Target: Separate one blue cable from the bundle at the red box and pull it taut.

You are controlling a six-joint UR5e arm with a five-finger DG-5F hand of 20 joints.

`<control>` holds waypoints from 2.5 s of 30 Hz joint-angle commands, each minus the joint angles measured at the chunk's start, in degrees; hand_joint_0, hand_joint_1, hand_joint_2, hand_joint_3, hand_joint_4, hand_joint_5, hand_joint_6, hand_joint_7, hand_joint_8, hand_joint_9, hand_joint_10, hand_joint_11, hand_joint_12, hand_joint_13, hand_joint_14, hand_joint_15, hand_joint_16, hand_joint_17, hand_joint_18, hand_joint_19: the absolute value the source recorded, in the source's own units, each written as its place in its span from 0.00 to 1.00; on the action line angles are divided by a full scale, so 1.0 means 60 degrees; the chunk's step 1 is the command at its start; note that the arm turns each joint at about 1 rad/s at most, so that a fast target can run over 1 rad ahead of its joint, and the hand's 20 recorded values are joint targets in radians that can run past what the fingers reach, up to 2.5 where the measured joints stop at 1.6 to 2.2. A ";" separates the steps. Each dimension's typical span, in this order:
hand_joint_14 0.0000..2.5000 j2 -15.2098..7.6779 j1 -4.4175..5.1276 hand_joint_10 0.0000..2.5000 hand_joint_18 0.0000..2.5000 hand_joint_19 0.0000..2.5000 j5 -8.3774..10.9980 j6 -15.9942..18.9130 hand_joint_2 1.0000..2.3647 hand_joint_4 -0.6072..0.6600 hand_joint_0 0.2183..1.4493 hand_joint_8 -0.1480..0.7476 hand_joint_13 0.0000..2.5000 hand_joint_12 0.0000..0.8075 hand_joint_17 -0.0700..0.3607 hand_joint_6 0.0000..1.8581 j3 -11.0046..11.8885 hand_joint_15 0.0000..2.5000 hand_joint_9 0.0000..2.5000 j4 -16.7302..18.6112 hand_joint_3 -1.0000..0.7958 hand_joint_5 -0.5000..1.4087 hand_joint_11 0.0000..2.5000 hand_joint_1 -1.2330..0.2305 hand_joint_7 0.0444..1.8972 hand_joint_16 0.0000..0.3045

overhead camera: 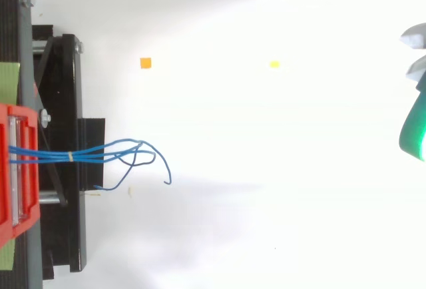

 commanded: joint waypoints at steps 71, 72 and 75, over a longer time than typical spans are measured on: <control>0.00 -0.2928 0.0736 0.00 0.00 0.14 0.3483 -0.2417 0.00 0.70 0.28 0.54 0.01 0.42 0.42 0.27 0.0234 0.05 0.13 0.4641 0.28 0.14 0.13 0.48 0.39 0.16; 0.00 -0.3016 0.0736 0.00 0.00 0.14 0.3483 -0.2373 0.00 0.70 0.28 0.54 0.01 0.42 0.42 0.27 0.0278 0.05 0.13 0.4656 0.28 0.14 0.13 0.48 0.39 0.16; 0.00 -0.3104 0.0795 0.00 0.00 0.13 0.3512 -0.2373 0.00 0.70 0.28 0.54 0.01 0.42 0.42 0.27 0.0410 0.05 0.13 0.4685 0.28 0.14 0.13 0.48 0.39 0.16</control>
